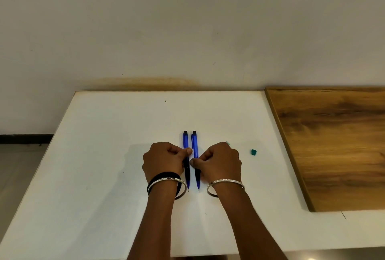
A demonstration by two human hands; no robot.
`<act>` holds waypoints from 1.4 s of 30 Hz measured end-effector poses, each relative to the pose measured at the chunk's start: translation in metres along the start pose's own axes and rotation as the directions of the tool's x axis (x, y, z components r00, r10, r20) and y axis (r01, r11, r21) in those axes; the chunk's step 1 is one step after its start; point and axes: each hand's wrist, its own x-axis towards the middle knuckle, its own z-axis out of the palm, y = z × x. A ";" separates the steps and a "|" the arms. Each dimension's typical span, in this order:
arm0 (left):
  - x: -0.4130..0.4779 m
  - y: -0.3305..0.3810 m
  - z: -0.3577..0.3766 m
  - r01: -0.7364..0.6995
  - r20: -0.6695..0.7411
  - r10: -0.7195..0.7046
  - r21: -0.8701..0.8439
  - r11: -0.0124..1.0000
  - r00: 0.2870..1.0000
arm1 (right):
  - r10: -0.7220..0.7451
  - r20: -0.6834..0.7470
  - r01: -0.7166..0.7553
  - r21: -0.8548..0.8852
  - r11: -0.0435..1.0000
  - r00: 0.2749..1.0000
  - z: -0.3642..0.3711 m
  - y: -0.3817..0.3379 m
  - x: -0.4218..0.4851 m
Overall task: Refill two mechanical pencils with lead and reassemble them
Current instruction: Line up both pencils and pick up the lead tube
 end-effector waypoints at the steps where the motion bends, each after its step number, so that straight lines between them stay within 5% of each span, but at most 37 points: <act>1: 0.000 -0.001 -0.001 0.014 0.016 -0.013 -0.021 1.000 1.000 | 0.006 0.005 -0.006 0.008 1.000 1.000 -0.001 0.000 0.000; 42: -0.002 0.000 -0.012 0.017 0.053 -0.020 0.049 0.999 0.998 | 0.036 0.048 -0.040 0.088 0.995 0.998 -0.003 0.002 -0.002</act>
